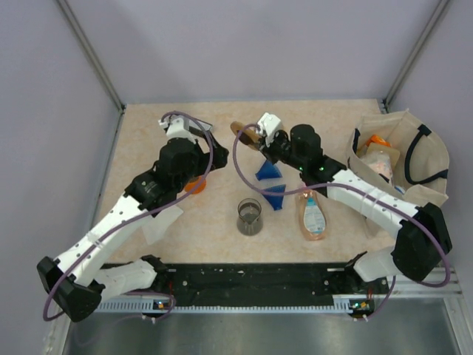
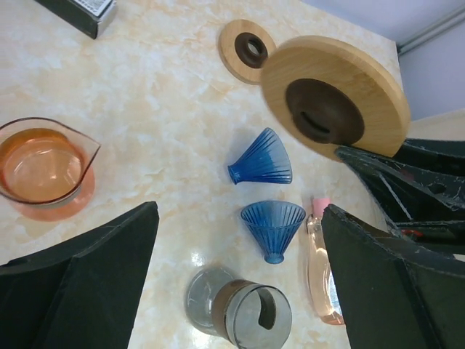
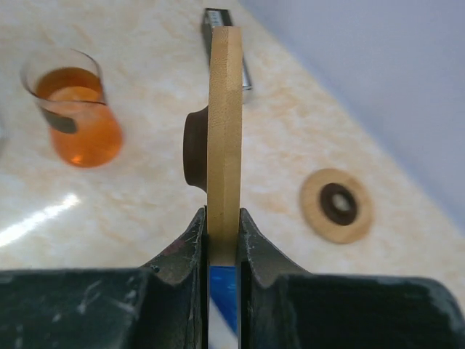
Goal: Place the coffee filter in the dripper
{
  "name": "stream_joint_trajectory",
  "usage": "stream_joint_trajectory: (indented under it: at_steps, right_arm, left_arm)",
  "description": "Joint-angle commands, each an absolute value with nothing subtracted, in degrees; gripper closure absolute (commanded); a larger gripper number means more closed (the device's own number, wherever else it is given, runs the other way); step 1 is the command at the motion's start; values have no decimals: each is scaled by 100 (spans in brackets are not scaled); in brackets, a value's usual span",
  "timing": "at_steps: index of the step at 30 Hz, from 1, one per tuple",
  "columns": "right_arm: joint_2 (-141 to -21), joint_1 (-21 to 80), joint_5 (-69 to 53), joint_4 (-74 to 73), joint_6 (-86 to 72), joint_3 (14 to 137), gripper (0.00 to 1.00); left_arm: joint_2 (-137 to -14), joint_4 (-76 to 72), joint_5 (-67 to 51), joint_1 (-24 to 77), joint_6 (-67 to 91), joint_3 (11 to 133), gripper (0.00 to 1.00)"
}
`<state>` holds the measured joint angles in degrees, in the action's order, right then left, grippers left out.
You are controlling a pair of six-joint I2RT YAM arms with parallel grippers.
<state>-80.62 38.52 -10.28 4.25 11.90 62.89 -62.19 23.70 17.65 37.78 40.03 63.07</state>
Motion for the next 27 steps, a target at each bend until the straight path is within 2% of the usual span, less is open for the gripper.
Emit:
stream_joint_trajectory:
  at_steps: [1, 4, 9, 17, 24, 27]
  right_arm:
    - [-7585, 3999, -203, 1677, 3978, 5863, 100]
    - [-7358, 4060, -298, 2046, 4954, 5407, 100]
    - [-6970, 4245, -633, 3628, 5685, 4308, 100]
    - [-7136, 4798, -203, 4350, 6643, 4061, 100]
    - [-7427, 5299, -26, 4553, 7347, 4087, 100]
    - [-7479, 5370, -26, 4579, 7383, 4104, 100]
  left_arm:
    - [-5810, 2830, 1584, 3525, 4368, 6530, 1]
    - [-5669, 2743, 1013, 3166, 4727, 6443, 1]
    - [-5818, 1576, -1614, 2163, 5570, 5934, 2]
    - [-6082, 677, -2030, 2153, 6064, 5810, 3]
    - [-6232, 291, -2189, 2153, 6345, 5643, 22]
    - [-6196, 80, -2180, 2145, 6477, 5511, 40]
